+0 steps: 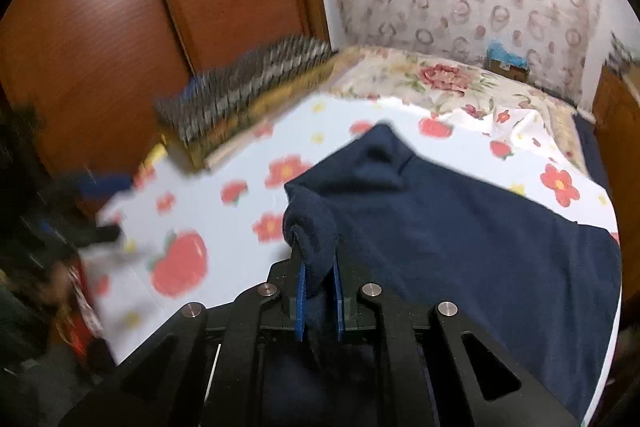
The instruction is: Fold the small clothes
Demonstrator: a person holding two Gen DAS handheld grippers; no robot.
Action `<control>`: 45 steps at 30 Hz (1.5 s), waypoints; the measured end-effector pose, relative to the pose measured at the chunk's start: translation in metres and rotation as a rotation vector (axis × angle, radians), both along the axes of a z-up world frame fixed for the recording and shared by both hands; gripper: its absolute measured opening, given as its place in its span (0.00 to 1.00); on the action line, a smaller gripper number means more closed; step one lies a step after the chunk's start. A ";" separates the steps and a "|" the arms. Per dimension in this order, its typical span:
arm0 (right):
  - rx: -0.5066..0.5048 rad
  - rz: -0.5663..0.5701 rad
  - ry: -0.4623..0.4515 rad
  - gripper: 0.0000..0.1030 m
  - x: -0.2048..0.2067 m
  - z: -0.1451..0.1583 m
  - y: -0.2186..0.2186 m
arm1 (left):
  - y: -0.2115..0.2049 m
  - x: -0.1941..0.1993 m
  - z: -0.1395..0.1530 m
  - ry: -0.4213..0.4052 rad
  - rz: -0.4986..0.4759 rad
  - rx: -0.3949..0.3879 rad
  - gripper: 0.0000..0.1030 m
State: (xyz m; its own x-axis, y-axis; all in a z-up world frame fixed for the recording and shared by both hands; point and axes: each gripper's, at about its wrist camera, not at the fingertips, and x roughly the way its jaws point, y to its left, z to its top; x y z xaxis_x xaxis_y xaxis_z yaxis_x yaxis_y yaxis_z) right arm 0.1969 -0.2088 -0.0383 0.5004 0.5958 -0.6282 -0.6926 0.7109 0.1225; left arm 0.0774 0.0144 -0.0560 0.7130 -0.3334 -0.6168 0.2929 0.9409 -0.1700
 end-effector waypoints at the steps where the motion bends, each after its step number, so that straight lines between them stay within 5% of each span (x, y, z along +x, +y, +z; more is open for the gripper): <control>1: 0.012 -0.015 -0.011 0.10 0.001 0.006 -0.009 | -0.002 0.000 0.000 0.000 -0.002 0.001 0.63; 7: 0.012 -0.135 -0.076 0.10 0.015 0.032 -0.053 | -0.012 0.002 -0.001 0.002 -0.023 0.006 0.63; 13: -0.025 -0.387 -0.062 0.10 0.067 0.040 -0.101 | -0.028 0.005 -0.003 0.007 -0.059 0.008 0.63; 18: -0.110 -0.548 -0.055 0.26 0.079 0.022 -0.117 | -0.044 0.007 -0.009 0.024 -0.089 0.014 0.63; 22: -0.110 -0.536 -0.047 0.36 0.059 0.009 -0.109 | -0.053 0.008 -0.013 0.038 -0.102 0.017 0.63; 35: -0.094 -0.418 -0.020 0.38 -0.034 0.002 -0.129 | -0.081 0.008 -0.026 0.068 -0.131 0.010 0.63; 45: -0.135 -0.332 0.020 0.38 -0.025 -0.032 -0.098 | -0.096 0.006 -0.037 0.079 -0.150 0.020 0.63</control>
